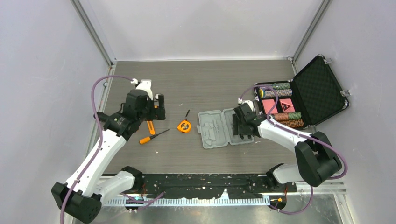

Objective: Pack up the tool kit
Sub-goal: Place the pliers in the toolbox.

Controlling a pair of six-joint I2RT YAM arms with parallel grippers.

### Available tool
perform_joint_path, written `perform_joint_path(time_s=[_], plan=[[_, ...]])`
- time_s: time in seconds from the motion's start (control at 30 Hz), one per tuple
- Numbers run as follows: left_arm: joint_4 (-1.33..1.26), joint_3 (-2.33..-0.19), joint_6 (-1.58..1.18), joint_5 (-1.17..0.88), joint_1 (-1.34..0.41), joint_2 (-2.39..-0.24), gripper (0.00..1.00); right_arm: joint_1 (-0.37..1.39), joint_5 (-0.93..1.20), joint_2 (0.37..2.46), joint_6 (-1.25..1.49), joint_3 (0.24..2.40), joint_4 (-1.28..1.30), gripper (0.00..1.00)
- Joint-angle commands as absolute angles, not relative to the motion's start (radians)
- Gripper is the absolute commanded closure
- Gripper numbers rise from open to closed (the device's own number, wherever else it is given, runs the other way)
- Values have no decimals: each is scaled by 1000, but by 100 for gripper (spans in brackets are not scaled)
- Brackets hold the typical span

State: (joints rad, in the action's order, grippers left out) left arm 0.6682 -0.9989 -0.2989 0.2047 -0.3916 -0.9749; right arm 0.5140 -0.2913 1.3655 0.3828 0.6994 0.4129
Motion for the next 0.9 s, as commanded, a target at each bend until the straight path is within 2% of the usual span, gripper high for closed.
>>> perform_joint_path(time_s=[0.0,0.2,0.47,0.73,0.8,0.87], plan=[[679,-1042,-373,158,-450,-1016,0,511,-344,1330,362,746,373,34],[666,-1046,-445,88,-525,-1104,1,511,-348,1346,355,739,361,27],[654,-1083,-506,28,-609,-1232,7,511,-342,1275,330,754,373,31],[629,-1130,-568,-74,-664,-1394,18,485,-357,1230,300,742,405,48],[618,-1135,-583,-91,-676,-1424,18,460,-329,1219,299,731,408,56],[599,-1130,-607,-110,-688,-1451,19,438,-302,1210,305,716,409,59]])
